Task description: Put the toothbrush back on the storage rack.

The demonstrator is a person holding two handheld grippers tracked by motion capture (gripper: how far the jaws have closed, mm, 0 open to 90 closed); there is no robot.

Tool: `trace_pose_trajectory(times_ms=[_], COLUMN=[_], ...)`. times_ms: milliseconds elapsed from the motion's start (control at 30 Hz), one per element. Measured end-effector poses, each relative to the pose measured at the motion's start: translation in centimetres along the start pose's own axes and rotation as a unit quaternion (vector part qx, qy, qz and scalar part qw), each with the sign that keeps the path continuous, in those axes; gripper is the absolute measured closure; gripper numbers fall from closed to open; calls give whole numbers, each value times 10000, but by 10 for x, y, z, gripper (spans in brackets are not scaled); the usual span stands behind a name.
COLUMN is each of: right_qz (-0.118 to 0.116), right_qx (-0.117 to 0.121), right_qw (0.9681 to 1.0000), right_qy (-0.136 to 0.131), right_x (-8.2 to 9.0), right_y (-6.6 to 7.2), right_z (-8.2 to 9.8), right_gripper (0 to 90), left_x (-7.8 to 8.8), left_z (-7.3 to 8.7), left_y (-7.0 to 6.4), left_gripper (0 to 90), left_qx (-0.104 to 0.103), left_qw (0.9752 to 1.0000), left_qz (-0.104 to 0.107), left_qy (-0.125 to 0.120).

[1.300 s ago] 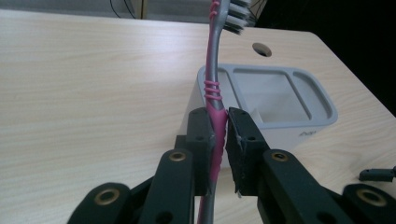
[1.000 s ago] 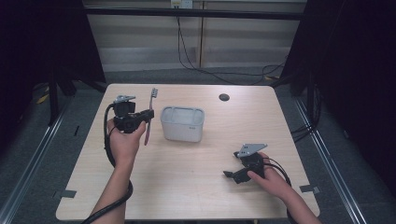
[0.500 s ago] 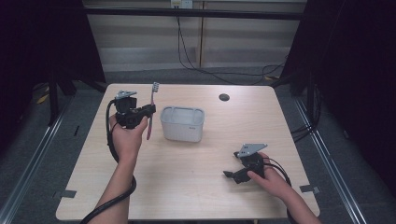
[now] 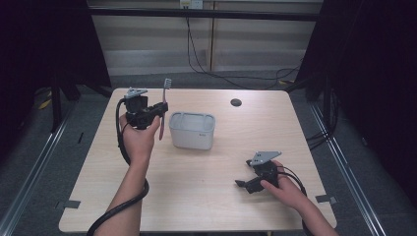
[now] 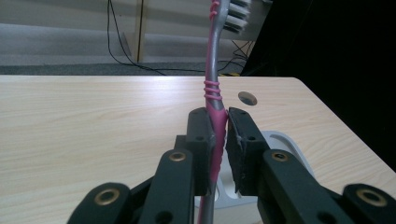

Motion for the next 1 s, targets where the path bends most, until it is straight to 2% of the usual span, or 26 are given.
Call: trace_pose_trajectory(times_ms=[433,1000], right_qz=[-1,0], right_qx=[0,0], right_qw=[10000,10000], right_qy=[1,1], right_x=[0,0], right_y=[0,0], right_z=[0,0], right_gripper=[102,102], left_x=[-6,-11], left_z=[-12,-27], left_y=[-4,-6], left_gripper=[797,797], left_qx=[8,-117], left_qw=[9999,9994], left_qz=[27,-4], left_qy=[-148,-322])
Point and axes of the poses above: each handheld gripper's, and its own axes: x roughly backward along the jaws, z roughly out of its underside, y roughly to its left, the point moved 10 cm from there along -x, roughly forward along the jaws, and after that the axes turned 12 degrees about z, right-handed, at the moved point
